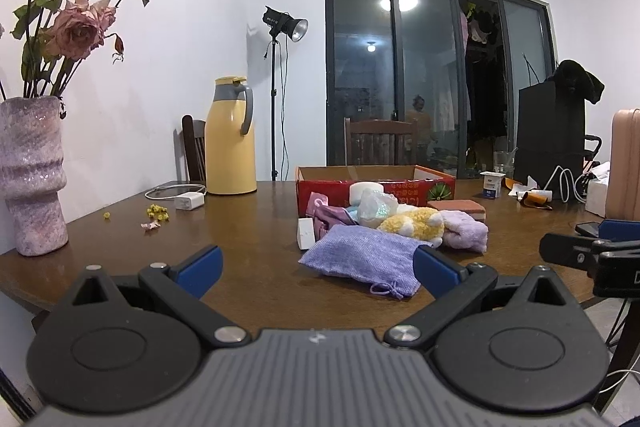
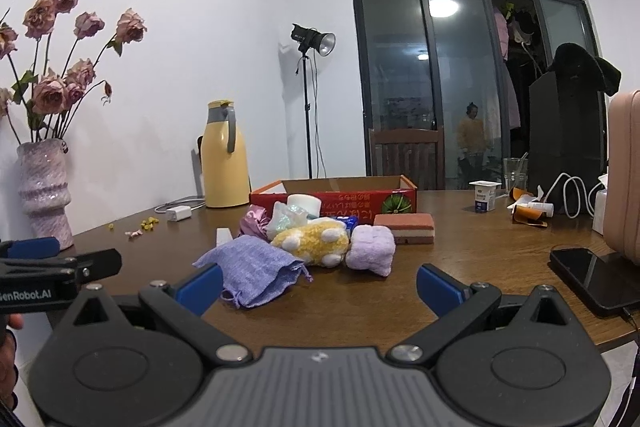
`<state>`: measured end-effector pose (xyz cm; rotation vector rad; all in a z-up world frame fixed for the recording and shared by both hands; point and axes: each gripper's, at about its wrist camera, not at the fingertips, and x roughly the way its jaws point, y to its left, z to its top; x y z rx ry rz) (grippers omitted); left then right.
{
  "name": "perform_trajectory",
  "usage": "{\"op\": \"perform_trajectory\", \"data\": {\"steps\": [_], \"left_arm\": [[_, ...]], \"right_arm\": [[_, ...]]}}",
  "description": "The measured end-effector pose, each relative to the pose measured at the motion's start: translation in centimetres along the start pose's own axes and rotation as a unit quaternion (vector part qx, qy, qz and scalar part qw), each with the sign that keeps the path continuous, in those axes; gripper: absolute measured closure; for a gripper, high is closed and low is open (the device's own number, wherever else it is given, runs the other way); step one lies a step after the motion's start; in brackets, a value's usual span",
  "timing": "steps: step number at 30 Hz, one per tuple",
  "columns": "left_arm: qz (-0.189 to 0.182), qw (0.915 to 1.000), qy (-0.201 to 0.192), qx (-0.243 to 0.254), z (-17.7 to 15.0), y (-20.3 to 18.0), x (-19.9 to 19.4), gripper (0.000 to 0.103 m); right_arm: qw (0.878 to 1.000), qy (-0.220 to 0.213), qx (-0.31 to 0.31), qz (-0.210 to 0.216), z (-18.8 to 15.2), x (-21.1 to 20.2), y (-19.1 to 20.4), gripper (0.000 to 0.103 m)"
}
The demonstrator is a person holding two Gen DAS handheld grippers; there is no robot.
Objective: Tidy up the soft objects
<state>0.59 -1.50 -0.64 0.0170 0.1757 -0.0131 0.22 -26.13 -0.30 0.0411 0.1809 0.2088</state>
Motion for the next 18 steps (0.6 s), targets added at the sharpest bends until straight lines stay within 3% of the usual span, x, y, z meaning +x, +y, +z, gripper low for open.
{"op": "perform_trajectory", "data": {"steps": [18], "left_arm": [[-0.001,1.0,-0.004,-0.004,0.35,0.02,0.3,0.0]], "right_arm": [[1.0,-0.008,-0.002,-0.002,0.17,0.08,-0.16,0.0]]}}
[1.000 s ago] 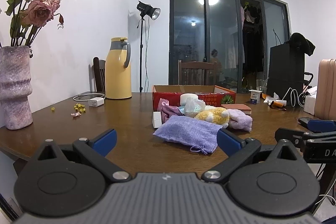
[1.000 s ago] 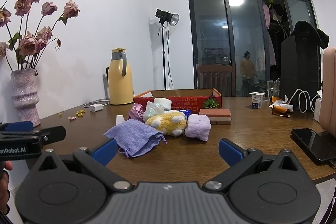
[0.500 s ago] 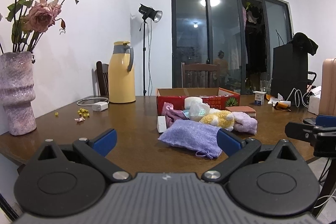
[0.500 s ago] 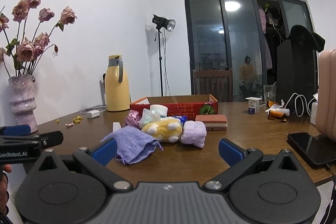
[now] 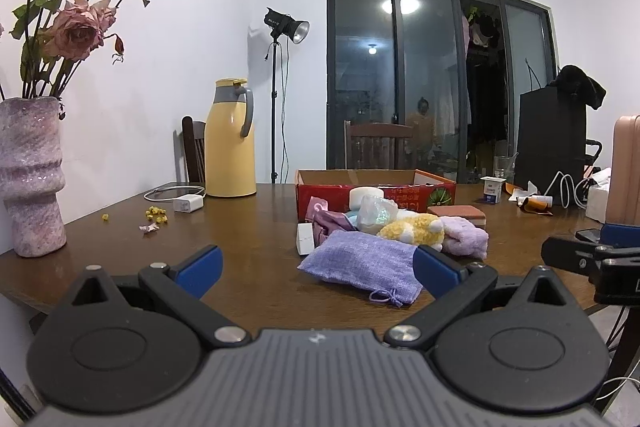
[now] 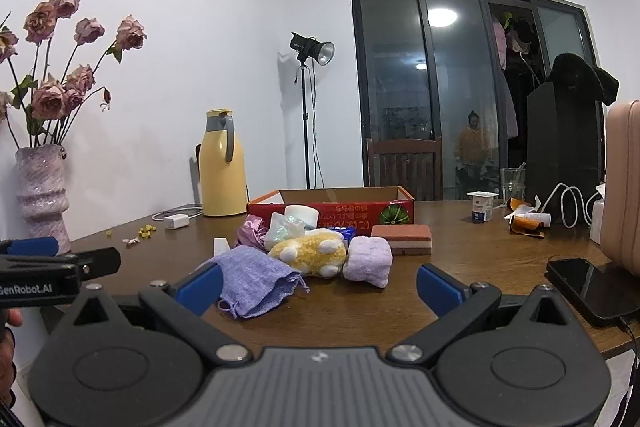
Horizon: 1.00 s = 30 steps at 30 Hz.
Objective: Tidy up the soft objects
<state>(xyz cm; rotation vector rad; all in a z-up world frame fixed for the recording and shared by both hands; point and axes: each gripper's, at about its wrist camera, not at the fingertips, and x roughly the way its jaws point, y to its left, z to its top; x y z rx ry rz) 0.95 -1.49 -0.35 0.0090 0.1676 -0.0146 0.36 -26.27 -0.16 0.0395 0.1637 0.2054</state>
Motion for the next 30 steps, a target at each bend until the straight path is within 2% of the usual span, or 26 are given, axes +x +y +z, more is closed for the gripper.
{"op": "perform_trajectory", "data": {"steps": [13,20,27,30], "left_arm": [[0.007,1.0,-0.001,-0.002,0.2,0.3,2.0,0.0],[0.004,0.9998,0.021,0.0,0.4,0.2,5.8,0.0],[-0.03,0.9968,0.073,-0.015,1.7,0.9,12.7,0.0],[-0.057,0.9921,0.106,-0.035,2.5,2.2,16.8,0.0]], "right_arm": [[1.0,0.0,0.015,-0.005,-0.1,1.9,-1.1,0.0],[0.999,0.008,-0.032,-0.024,-0.5,4.7,-0.4,0.0],[0.997,0.054,0.054,0.026,0.8,11.0,-2.6,0.007],[0.99,0.098,0.074,0.07,0.9,14.2,-2.4,0.007]]}}
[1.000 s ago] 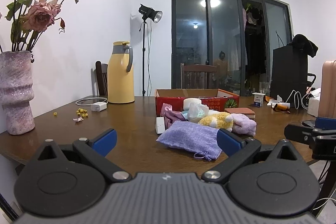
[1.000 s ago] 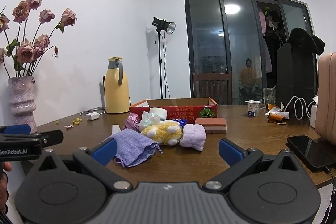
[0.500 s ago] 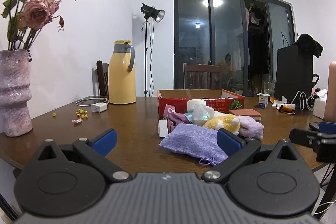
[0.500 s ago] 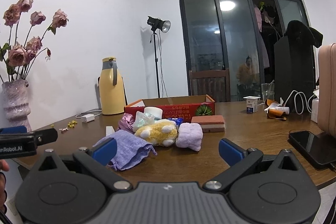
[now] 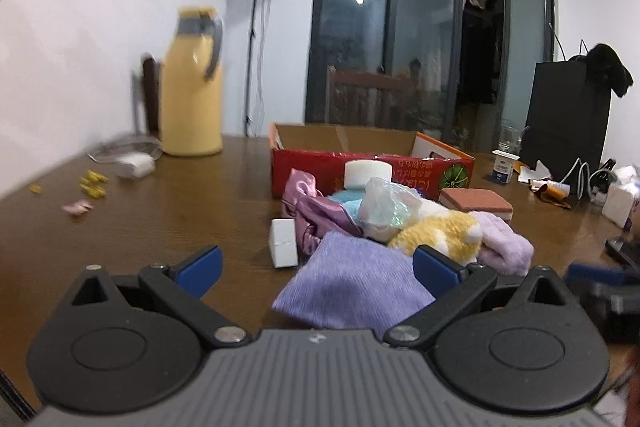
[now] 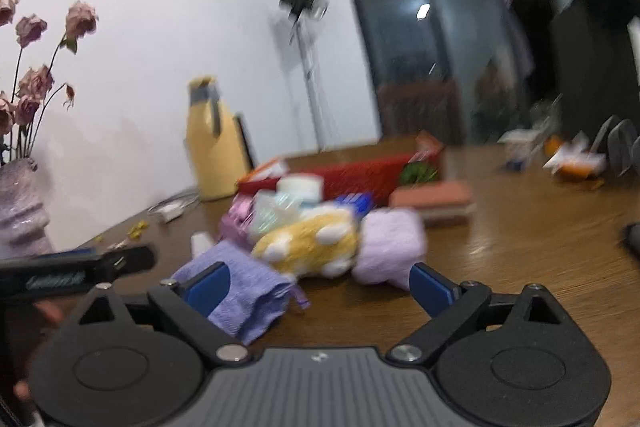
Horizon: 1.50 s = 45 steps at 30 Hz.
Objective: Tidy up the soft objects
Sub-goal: 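Close both grippers together on the lavender mesh pouch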
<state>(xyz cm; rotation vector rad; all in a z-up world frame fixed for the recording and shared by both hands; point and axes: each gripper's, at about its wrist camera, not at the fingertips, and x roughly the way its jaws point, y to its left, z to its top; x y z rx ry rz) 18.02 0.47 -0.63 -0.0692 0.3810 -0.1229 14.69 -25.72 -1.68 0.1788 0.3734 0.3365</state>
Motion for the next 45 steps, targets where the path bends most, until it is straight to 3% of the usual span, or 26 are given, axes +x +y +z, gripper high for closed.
{"op": "perform_trajectory", "data": {"steps": [4,6,7,8,9,11,13,14,16,20,26,28,30,31,32,33,37,39,41,42,43,44,45], "left_arm": [[-0.04,0.9962,0.071,-0.03,1.2,2.0,4.2,0.003],[-0.074,0.9912,0.105,-0.035,1.3,2.6,5.7,0.009],[-0.083,0.9887,0.12,-0.032,1.1,2.7,6.2,0.026],[-0.096,0.9866,0.128,-0.031,0.9,2.8,6.6,0.035],[-0.111,0.985,0.126,-0.037,0.7,3.0,6.4,0.038],[-0.131,0.9834,0.122,-0.031,0.4,2.8,5.6,0.059],[-0.148,0.9815,0.12,-0.023,-0.2,2.3,4.1,0.064],[-0.153,0.9807,0.12,-0.023,-0.5,1.8,3.4,0.067],[-0.162,0.9789,0.123,-0.023,-1.3,0.9,1.9,0.069],[-0.171,0.9769,0.127,-0.024,-2.4,-0.8,-1.5,0.078],[-0.188,0.973,0.131,-0.029,-3.6,-2.2,-4.2,0.078],[-0.191,0.9734,0.123,-0.031,-3.5,-2.3,-5.0,0.077],[-0.182,0.9758,0.118,-0.028,-3.4,-2.2,-5.5,0.065],[-0.175,0.9779,0.111,-0.029,-3.3,-2.0,-5.7,0.052],[-0.169,0.9795,0.106,-0.032,-3.2,-1.9,-5.7,0.044],[-0.164,0.9804,0.104,-0.033,-3.2,-1.8,-5.5,0.043],[-0.152,0.9796,0.127,-0.032,-3.7,-1.9,-3.8,0.045],[-0.158,0.9768,0.141,-0.03,-4.2,-2.1,-2.9,0.06],[-0.175,0.9732,0.145,-0.036,-4.2,-2.0,-2.4,0.083],[-0.182,0.9721,0.144,-0.036,-4.1,-2.0,-2.2,0.085],[-0.186,0.972,0.14,-0.033,-4.0,-2.1,-2.2,0.092],[-0.188,0.9726,0.134,-0.024,-3.9,-2.3,-2.2,0.095],[-0.188,0.9728,0.134,-0.016,-3.8,-2.5,-2.0,0.095]], "right_arm": [[0.999,0.024,0.019,0.026,-0.1,3.4,0.9,0.007],[0.999,0.032,0.019,0.02,-0.1,5.0,1.5,0.008],[0.999,0.036,0.017,0.016,-0.1,5.8,1.8,0.011],[0.999,0.046,0.017,0.012,-0.1,6.4,2.0,0.014],[0.998,0.064,0.018,0.013,-0.2,6.9,2.1,0.02],[0.997,0.078,0.018,0.022,-0.4,7.0,2.1,0.03],[0.996,0.085,0.015,0.018,-0.6,6.5,2.1,0.037],[0.996,0.087,0.017,0.021,-0.7,6.2,2.0,0.043],[0.994,0.098,0.027,0.039,-0.9,5.5,1.6,0.087],[0.995,0.092,0.001,0.031,-1.0,2.9,1.6,0.089],[0.996,0.091,0.014,0.009,-1.4,-0.4,-0.2,0.089],[0.997,0.079,0.013,-0.016,-1.5,-1.1,-0.3,0.082],[0.997,0.068,0.026,-0.021,-1.5,-1.7,-0.9,0.072],[0.997,0.059,0.039,-0.022,-1.4,-2.0,-1.2,0.054],[0.997,0.055,0.051,-0.026,-1.3,-2.2,-1.5,0.044],[0.997,0.051,0.057,-0.031,-1.2,-2.3,-1.6,0.035],[0.997,0.054,0.029,-0.038,-1.8,-2.1,-0.7,0.036],[0.996,0.065,-0.001,-0.055,-2.5,-1.6,0.0,0.036],[0.995,0.068,-0.02,-0.068,-3.2,-1.1,0.4,0.039],[0.995,0.065,-0.033,-0.075,-3.5,-0.9,0.6,0.042],[0.993,0.064,-0.051,-0.082,-3.7,-0.8,0.9,0.051],[0.991,0.063,-0.078,-0.085,-3.9,-0.5,1.4,0.058],[0.991,0.062,-0.092,-0.078,-4.0,-0.4,1.7,0.073]]}}
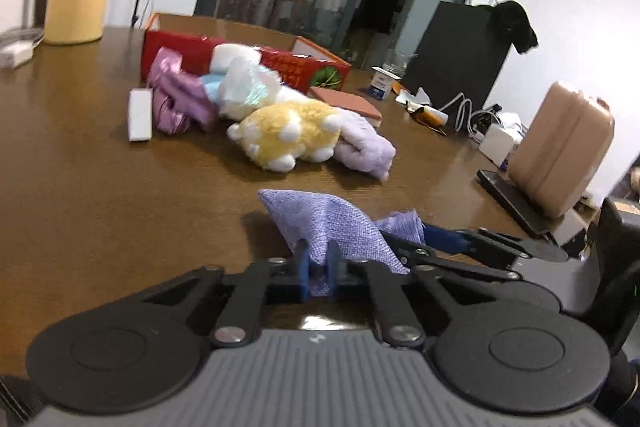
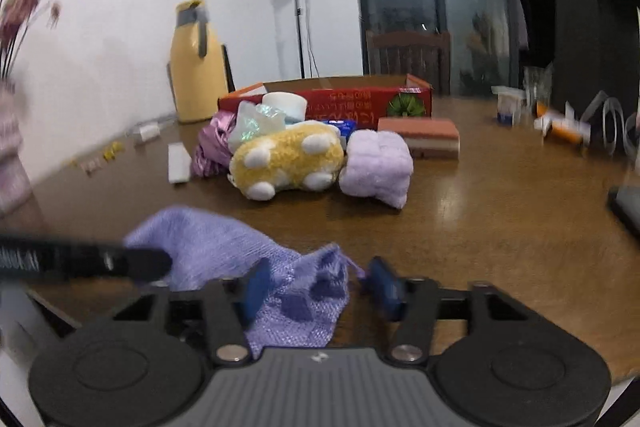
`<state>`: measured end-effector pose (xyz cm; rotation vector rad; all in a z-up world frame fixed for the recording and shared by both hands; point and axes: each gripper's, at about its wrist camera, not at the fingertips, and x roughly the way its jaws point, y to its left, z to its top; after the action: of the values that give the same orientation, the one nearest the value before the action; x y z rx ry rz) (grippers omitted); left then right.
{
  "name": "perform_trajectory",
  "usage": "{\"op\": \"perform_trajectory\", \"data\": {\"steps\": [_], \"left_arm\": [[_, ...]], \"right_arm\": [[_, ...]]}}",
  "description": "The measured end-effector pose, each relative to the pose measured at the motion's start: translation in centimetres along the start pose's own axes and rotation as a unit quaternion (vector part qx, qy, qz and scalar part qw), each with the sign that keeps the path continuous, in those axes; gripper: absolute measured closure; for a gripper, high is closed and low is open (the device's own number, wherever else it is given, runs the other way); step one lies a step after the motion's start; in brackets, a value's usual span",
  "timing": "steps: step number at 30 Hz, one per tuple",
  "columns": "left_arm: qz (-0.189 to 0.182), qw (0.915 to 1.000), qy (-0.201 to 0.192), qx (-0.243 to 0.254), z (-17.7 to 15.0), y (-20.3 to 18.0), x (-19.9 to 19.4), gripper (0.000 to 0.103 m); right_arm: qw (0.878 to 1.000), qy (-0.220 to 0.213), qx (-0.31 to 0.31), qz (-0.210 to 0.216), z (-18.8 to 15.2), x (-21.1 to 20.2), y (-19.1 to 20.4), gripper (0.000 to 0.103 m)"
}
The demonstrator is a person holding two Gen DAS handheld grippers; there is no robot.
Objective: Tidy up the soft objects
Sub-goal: 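Close both grippers together on the lavender mesh pouch, then carry the pouch with both grippers into the red box and open them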
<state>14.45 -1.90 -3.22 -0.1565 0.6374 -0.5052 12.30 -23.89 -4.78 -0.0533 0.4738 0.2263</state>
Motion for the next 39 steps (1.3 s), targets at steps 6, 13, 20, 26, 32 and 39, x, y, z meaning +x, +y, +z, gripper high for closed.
{"op": "perform_trajectory", "data": {"steps": [6,13,20,26,32,39], "left_arm": [[-0.023,0.999,-0.031,0.023,2.9,-0.4,-0.3,0.096],[-0.017,0.9921,-0.107,0.064,17.2,3.1,3.4,0.096],[0.088,0.9943,-0.05,0.032,30.5,10.7,18.0,0.096],[0.162,0.9857,0.039,-0.027,33.6,17.1,28.7,0.092],[0.141,0.9891,0.04,0.013,32.8,17.9,29.1,0.057],[0.166,0.9857,0.007,0.027,33.0,17.5,28.2,0.039]], "right_arm": [[0.999,-0.016,0.001,0.04,3.1,0.5,-0.3,0.094],[0.993,-0.059,-0.026,0.103,18.4,8.0,-4.0,0.094],[0.992,0.041,-0.021,0.119,32.9,29.4,-5.1,0.094],[0.983,0.152,0.035,0.093,35.2,45.5,-5.3,0.093],[0.976,0.145,0.069,0.144,32.6,48.5,-6.8,0.045],[0.98,0.11,0.129,0.105,31.9,45.7,-10.8,0.031]]}}
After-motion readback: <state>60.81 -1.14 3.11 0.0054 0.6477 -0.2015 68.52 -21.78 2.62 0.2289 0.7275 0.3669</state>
